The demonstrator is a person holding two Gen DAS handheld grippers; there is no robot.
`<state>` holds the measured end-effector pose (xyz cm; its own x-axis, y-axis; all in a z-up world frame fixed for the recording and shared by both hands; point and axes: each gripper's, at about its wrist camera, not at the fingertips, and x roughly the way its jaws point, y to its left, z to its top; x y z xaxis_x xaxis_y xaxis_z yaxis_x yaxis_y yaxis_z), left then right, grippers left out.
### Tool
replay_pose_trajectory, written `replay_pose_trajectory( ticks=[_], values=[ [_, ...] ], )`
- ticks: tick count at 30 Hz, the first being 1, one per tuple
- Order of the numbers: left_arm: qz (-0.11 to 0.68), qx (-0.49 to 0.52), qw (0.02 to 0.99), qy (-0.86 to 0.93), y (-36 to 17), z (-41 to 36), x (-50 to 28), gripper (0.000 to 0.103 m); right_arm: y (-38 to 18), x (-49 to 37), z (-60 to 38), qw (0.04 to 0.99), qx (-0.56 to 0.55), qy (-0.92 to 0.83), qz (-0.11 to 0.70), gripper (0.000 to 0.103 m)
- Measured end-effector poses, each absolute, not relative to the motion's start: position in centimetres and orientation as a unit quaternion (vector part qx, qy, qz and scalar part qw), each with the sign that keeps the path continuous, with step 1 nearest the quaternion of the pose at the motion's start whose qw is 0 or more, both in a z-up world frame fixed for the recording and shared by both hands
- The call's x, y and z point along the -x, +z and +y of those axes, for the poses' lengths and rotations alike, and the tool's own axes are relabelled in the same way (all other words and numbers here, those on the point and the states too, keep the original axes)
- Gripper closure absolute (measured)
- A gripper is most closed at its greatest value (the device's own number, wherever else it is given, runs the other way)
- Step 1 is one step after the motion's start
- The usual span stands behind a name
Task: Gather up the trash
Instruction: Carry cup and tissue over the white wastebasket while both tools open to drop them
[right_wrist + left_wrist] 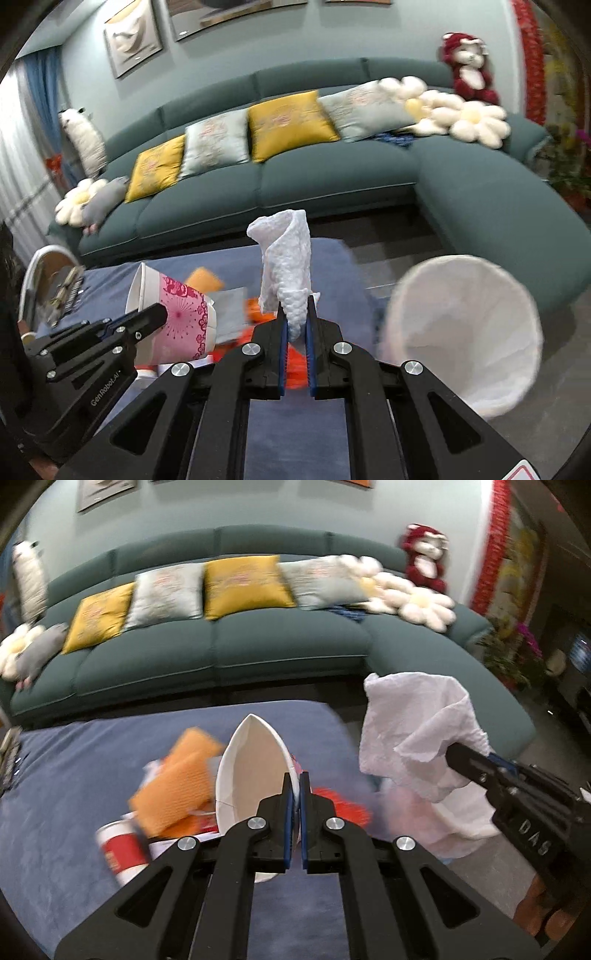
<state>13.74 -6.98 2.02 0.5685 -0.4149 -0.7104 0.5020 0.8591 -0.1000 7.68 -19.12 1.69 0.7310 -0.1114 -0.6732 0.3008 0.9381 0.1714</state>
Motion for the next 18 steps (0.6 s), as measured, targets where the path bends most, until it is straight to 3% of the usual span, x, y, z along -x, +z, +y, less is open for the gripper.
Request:
replay_pose_trajectory(
  ticks=[8, 18],
  values=[
    [0.393, -0.076, 0.84, -0.367, 1.1, -19.1, -10.7, 0.1, 0.0, -3.3, -27.9, 0.903, -0.147, -0.197, 0.353, 0.095],
    [0.422, -0.096, 0.795, -0.426, -2.2, -28.1, -8.8, 0.1, -3.8, -0.7, -35.3, 0.875, -0.188, -0.244, 0.374, 0.094]
  ],
)
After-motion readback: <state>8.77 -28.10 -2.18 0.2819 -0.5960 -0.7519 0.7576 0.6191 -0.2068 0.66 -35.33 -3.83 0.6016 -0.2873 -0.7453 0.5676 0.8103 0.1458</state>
